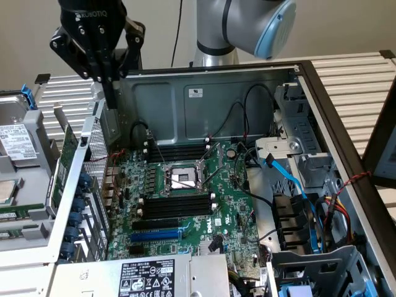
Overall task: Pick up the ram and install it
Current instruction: 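Reach for the ram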
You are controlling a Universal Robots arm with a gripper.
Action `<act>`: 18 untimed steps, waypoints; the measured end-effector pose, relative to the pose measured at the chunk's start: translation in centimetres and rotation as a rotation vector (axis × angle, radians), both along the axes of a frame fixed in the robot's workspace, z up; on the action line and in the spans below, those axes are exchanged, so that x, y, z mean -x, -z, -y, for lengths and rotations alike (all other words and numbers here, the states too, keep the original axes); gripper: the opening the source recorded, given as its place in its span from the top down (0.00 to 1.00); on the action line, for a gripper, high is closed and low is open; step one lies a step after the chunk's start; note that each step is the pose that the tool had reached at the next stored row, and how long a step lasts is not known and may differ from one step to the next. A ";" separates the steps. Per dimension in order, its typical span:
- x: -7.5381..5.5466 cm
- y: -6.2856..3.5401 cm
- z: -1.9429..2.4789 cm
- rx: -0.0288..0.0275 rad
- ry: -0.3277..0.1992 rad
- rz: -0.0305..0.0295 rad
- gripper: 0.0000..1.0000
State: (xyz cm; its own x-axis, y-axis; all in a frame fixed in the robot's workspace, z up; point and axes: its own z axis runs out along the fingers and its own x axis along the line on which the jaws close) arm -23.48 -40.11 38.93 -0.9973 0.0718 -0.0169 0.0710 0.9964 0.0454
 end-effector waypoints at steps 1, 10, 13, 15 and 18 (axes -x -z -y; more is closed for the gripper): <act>0.4 0.00 0.00 0.0001 0.000 -0.0001 0.89; 4.4 0.15 0.00 0.0000 0.000 -0.0221 0.89; 5.7 0.28 0.00 0.0000 0.000 -0.0353 0.89; 6.6 0.39 0.00 0.0000 0.000 -0.0486 0.89; 7.7 0.52 0.00 0.0001 0.000 -0.0708 0.89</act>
State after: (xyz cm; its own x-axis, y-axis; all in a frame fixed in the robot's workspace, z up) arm -31.17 -40.11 38.41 -0.9960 0.0718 0.0536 0.0740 0.9965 0.0402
